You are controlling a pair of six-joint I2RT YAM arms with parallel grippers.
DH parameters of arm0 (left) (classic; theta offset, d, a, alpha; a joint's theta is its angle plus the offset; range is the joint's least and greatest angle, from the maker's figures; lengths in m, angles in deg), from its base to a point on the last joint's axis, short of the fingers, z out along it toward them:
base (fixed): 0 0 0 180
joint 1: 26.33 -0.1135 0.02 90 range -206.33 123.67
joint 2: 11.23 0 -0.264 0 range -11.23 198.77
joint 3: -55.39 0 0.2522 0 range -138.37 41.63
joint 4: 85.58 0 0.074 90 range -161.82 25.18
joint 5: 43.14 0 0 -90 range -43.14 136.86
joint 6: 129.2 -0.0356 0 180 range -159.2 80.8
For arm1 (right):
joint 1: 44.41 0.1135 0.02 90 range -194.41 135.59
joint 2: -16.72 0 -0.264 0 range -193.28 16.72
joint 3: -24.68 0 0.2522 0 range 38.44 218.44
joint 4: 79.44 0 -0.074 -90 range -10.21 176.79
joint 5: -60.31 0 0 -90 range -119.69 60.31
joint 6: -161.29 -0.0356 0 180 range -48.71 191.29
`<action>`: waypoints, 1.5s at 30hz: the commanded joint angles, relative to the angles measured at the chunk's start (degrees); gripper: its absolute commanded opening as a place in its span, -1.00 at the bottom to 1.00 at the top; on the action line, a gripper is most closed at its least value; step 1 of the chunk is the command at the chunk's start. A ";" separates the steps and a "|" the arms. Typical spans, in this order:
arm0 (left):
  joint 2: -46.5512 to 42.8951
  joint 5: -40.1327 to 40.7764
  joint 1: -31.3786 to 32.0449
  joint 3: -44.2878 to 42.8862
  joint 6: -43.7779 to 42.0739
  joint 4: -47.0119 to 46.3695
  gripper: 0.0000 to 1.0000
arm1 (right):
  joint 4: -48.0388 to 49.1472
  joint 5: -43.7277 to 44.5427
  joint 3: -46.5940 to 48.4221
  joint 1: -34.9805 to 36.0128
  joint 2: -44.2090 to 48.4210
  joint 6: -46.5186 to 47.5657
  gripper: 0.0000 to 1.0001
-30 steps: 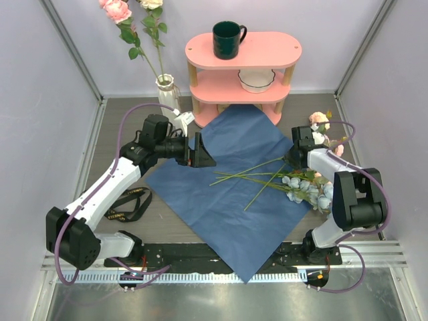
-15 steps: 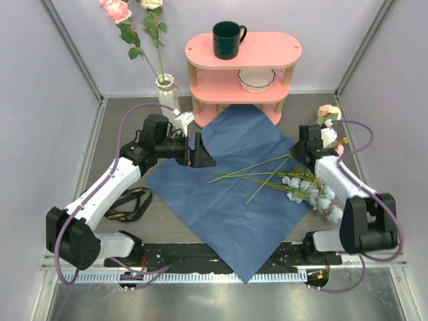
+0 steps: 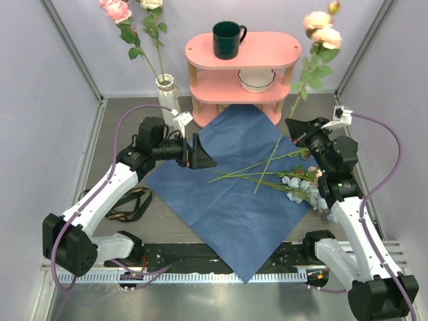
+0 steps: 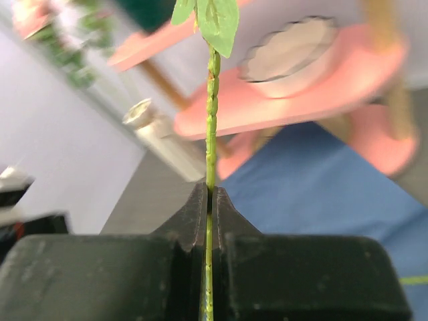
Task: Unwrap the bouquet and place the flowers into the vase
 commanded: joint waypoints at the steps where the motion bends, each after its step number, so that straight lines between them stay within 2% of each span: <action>1: -3.52 -7.47 -0.20 1.49 9.23 -16.56 0.82 | 12.51 -23.86 4.74 2.95 0.00 5.50 -0.98; 2: -3.52 -9.83 -0.20 1.67 11.43 -18.94 0.82 | 12.34 -25.89 5.63 4.10 -1.13 5.84 -0.98; 3: -3.61 -10.46 -0.20 1.50 16.67 -25.31 0.82 | 11.90 -27.82 6.51 5.68 -1.49 6.46 -0.98; 7: -4.05 -9.07 -0.20 0.88 26.99 -37.22 0.86 | 11.11 -27.32 8.80 15.43 -4.12 10.24 -0.98; 8: -4.05 -8.19 -0.20 0.45 27.88 -38.20 0.86 | 11.28 -26.88 8.80 19.28 -4.83 11.20 -0.98; 10: -3.96 -5.73 -0.20 -1.22 28.94 -38.91 0.85 | 13.99 -25.82 8.19 22.20 -7.02 11.12 -0.98; 14: -3.96 -3.18 -0.20 -4.47 28.41 -35.84 0.58 | 19.71 -26.43 7.04 26.60 -10.37 9.36 -0.98; 17: -5.19 -0.46 -0.20 -4.83 27.98 -34.00 0.37 | 20.95 -26.61 6.61 27.40 -11.25 9.45 -0.98; 25: -5.72 1.66 -0.20 -5.88 27.97 -33.72 0.08 | 22.97 -27.49 5.46 28.54 -11.25 8.22 -0.98; 30: -4.14 0.52 -0.12 -8.08 28.23 -33.19 0.01 | 22.36 -27.14 5.64 29.07 -10.72 8.31 -0.98; 42: -1.77 -1.33 -0.03 -10.89 27.80 -34.43 -0.31 | 19.28 -26.61 7.31 31.18 -12.04 9.98 -0.98; 45: -0.98 -2.38 -0.11 -11.51 27.62 -34.69 -0.65 | 18.84 -25.91 7.40 31.44 -11.95 10.42 -0.98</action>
